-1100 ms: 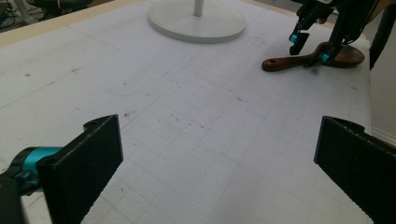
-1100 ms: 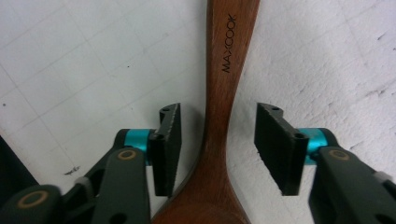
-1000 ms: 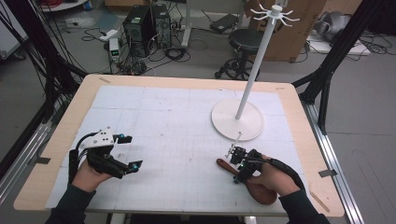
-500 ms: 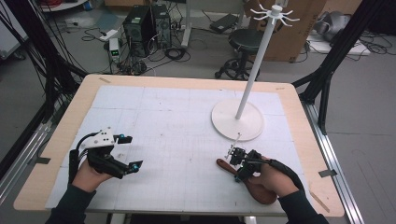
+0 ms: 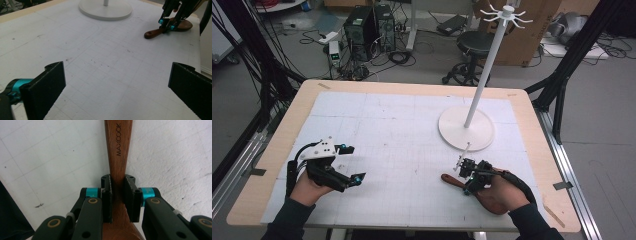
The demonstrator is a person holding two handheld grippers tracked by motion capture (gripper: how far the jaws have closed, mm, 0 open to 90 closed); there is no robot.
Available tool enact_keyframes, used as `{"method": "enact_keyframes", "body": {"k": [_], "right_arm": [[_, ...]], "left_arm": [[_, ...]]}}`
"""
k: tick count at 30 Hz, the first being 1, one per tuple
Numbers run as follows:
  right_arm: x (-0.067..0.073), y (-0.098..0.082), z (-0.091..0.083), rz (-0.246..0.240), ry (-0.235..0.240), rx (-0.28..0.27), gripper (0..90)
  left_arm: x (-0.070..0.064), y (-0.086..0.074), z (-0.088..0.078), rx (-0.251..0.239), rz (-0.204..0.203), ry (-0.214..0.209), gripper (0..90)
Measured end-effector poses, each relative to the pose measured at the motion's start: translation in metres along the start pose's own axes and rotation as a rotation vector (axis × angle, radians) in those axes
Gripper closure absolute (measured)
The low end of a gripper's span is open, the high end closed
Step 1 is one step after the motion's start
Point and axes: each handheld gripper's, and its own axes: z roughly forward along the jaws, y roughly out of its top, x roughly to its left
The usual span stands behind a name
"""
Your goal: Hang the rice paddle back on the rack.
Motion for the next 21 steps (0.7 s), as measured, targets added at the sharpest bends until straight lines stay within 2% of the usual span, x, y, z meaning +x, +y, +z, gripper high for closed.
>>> {"method": "enact_keyframes", "body": {"k": [11,13,15,17,19,21], "right_arm": [[-0.001,-0.001,-0.001,0.012,0.011,-0.011,78.8],[-0.002,-0.002,-0.001,0.024,0.036,-0.022,78.8],[-0.007,-0.004,-0.001,0.014,0.050,-0.035,78.8],[-0.010,-0.006,-0.002,0.042,0.082,-0.043,78.8],[-0.016,-0.008,-0.003,0.037,0.096,-0.066,78.8],[-0.021,-0.012,-0.006,0.064,0.120,-0.094,78.8]], "left_arm": [[0.001,0.000,0.000,-0.001,0.000,0.000,1.8],[0.001,0.000,-0.001,-0.002,0.000,0.001,1.8],[0.001,0.000,-0.001,-0.002,-0.001,0.000,1.8],[0.001,0.000,0.000,-0.002,-0.001,-0.001,1.8],[0.001,0.000,0.000,-0.001,-0.002,0.000,1.8],[0.001,0.000,-0.001,0.000,-0.003,0.000,1.8]]}}
